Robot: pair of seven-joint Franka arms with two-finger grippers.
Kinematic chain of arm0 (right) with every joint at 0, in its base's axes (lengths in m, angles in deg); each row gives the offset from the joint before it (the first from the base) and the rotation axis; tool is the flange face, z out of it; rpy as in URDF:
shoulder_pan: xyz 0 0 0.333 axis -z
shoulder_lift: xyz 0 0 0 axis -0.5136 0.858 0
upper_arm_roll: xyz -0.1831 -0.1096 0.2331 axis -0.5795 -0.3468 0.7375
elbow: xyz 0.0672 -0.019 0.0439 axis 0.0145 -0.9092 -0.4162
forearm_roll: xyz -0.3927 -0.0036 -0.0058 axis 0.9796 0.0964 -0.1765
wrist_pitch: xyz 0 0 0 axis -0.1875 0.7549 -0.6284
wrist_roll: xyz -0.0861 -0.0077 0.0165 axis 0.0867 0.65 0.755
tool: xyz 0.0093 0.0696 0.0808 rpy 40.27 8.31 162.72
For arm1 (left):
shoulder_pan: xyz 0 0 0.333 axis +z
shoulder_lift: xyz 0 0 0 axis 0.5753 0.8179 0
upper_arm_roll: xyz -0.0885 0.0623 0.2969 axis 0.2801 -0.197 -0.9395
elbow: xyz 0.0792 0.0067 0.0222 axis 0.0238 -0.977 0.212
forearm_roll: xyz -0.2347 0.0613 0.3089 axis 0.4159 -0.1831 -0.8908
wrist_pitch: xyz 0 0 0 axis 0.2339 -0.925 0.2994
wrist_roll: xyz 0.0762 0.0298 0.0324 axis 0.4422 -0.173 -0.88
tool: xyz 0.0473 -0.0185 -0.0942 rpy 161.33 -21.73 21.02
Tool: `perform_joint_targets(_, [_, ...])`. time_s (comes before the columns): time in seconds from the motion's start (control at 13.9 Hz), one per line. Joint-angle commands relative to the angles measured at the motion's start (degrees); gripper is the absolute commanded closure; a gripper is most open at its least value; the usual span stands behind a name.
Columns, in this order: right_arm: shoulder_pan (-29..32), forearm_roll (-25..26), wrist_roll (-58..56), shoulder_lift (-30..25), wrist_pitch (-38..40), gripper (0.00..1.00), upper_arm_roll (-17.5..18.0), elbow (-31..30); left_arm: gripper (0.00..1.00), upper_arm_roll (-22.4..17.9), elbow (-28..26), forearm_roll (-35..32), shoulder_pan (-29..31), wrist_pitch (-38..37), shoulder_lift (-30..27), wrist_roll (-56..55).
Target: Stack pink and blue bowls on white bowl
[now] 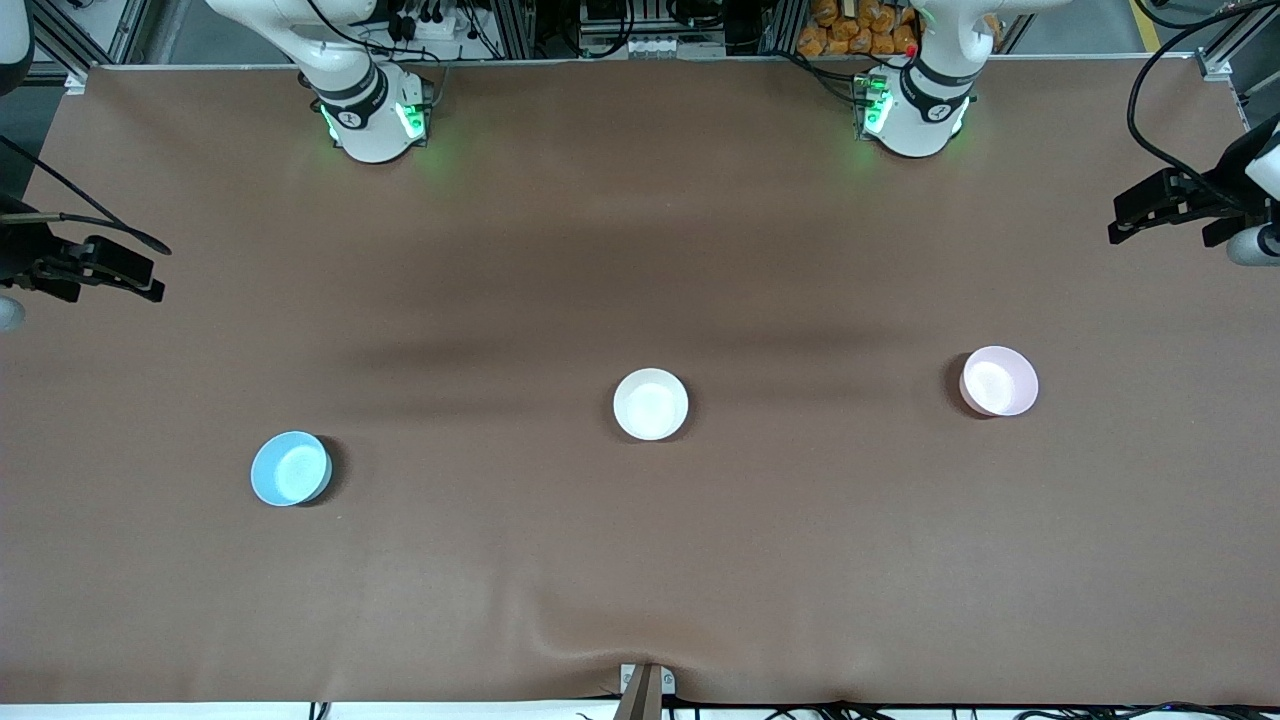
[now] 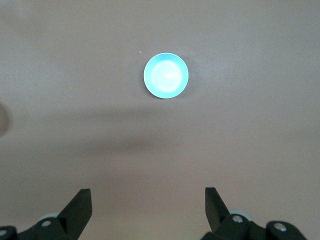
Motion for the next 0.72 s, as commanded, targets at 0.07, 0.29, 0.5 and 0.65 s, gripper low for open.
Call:
perform_joint_targets(0.07, [0.45,0.54,0.78,-0.07,0.34,0.00,0.52,0.48,0.00,0.31,0.96,-0.07,0.37,-0.04,0.44,0.72])
perform_joint_targets(0.29, [0.45,0.54,0.78,-0.07,0.34,0.00,0.52,0.39,0.00,0.31,0.96,0.10,0.10,-0.13,0.53,0.63])
perform_joint_targets(0.5, [0.45,0.54,0.78,0.02,0.34,0.00,0.52,0.22,0.00,0.31,0.34,0.19,0.37,-0.31,1.49,0.63])
perform_joint_targets(0.65, [0.45,0.54,0.78,0.11,0.34,0.00,0.52,-0.04,0.00,0.23,0.34,0.01,0.89,-0.04,2.72,0.71])
